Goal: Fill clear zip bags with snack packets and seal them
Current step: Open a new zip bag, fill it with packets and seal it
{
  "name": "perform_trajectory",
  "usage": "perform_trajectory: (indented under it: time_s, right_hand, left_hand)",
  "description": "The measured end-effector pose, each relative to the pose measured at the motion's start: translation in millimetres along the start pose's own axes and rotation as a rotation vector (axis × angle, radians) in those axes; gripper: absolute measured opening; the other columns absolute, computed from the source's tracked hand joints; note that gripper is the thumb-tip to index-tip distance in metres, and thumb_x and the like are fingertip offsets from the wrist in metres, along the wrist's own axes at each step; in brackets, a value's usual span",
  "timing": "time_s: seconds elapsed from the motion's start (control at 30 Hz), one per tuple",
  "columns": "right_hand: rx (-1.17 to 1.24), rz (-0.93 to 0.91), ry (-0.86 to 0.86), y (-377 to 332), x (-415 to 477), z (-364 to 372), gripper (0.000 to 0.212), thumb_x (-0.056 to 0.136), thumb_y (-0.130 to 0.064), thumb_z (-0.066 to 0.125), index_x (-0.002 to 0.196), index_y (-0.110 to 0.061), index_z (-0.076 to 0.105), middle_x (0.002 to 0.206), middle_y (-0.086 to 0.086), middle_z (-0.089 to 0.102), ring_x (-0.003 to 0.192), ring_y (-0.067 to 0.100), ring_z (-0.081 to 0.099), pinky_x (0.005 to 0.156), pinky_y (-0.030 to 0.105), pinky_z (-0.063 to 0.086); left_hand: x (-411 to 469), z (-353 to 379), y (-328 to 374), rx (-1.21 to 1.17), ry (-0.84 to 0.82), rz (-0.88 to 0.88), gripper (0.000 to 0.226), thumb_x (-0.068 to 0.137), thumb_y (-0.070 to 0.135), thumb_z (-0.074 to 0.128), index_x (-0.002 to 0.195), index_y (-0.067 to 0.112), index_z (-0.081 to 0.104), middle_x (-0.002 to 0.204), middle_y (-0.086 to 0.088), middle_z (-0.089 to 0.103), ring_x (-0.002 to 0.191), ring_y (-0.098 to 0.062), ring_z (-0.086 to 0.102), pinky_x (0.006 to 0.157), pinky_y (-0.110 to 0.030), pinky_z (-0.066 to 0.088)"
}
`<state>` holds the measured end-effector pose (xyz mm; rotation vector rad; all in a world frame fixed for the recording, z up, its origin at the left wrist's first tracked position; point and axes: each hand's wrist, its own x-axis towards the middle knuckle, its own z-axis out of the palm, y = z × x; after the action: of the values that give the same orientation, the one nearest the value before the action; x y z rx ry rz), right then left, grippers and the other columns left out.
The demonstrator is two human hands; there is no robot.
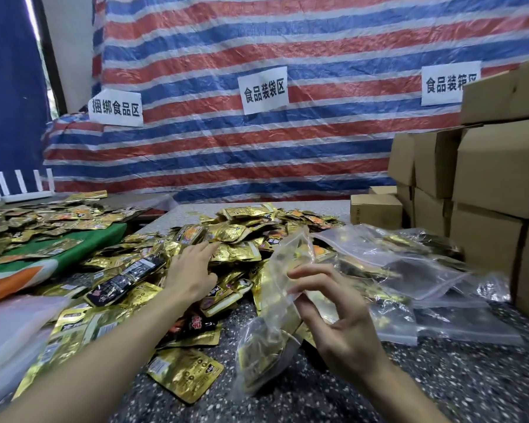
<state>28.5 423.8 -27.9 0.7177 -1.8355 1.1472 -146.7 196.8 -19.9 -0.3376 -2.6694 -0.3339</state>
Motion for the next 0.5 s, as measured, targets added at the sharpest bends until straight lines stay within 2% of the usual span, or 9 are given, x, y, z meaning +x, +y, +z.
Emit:
perform_trajectory:
  time_s: [0.1,0.23,0.33,0.37,0.43,0.5]
  right_hand:
    - [0.004,0.005,-0.007,2,0,1,0.018,0.085,0.000,0.065,0.092,-0.016,0.070,0.109,-0.003,0.066,0.110,0.014,0.062,0.092,0.019,0.047]
    - [0.012,-0.006,-0.006,2,1,1,0.011,0.090,-0.011,0.062,0.094,-0.018,0.069,0.107,-0.005,0.065,0.108,0.015,0.063,0.091,0.023,0.048]
    - [-0.003,-0.002,0.008,2,0,0,0.016,0.088,-0.004,0.064,0.095,-0.017,0.069,0.105,-0.006,0.065,0.106,0.015,0.063,0.089,0.025,0.050]
    - [-0.012,-0.002,0.011,2,0,0,0.018,0.087,-0.001,0.064,0.095,-0.017,0.069,0.105,-0.006,0.066,0.105,0.015,0.063,0.088,0.026,0.050]
    - [-0.026,-0.011,0.018,2,0,0,0.020,0.086,0.001,0.065,0.095,-0.016,0.069,0.104,-0.005,0.066,0.103,0.013,0.063,0.087,0.024,0.050]
    - [-0.021,-0.028,0.019,2,1,-1,0.018,0.088,-0.003,0.065,0.098,-0.018,0.069,0.102,-0.005,0.066,0.101,0.010,0.063,0.086,0.021,0.050]
  left_hand:
    - [9,3,7,0.045,0.050,-0.040,0.067,0.083,0.010,0.061,0.145,0.027,0.044,0.143,0.000,0.050,0.133,-0.023,0.042,0.110,-0.045,0.030]
    - [8,3,12,0.087,0.050,-0.031,0.051,0.086,0.018,0.058,0.136,0.024,0.054,0.128,-0.001,0.055,0.127,-0.023,0.045,0.109,-0.048,0.028]
    - [3,-5,15,0.016,0.112,-0.013,0.029,0.096,0.025,0.051,0.123,0.019,0.061,0.113,-0.003,0.061,0.114,-0.025,0.055,0.104,-0.053,0.036]
    - [0,-10,16,-0.031,0.143,-0.006,0.022,0.100,0.026,0.047,0.112,0.016,0.062,0.103,-0.003,0.063,0.103,-0.025,0.059,0.098,-0.052,0.043]
    - [-5,-21,17,-0.193,0.179,-0.029,0.024,0.104,0.025,0.038,0.093,0.013,0.056,0.085,-0.004,0.061,0.077,-0.024,0.060,0.078,-0.048,0.052]
    - [-10,-35,19,-0.375,0.172,-0.075,0.026,0.106,0.023,0.035,0.089,0.012,0.051,0.078,-0.008,0.059,0.065,-0.023,0.053,0.063,-0.044,0.051]
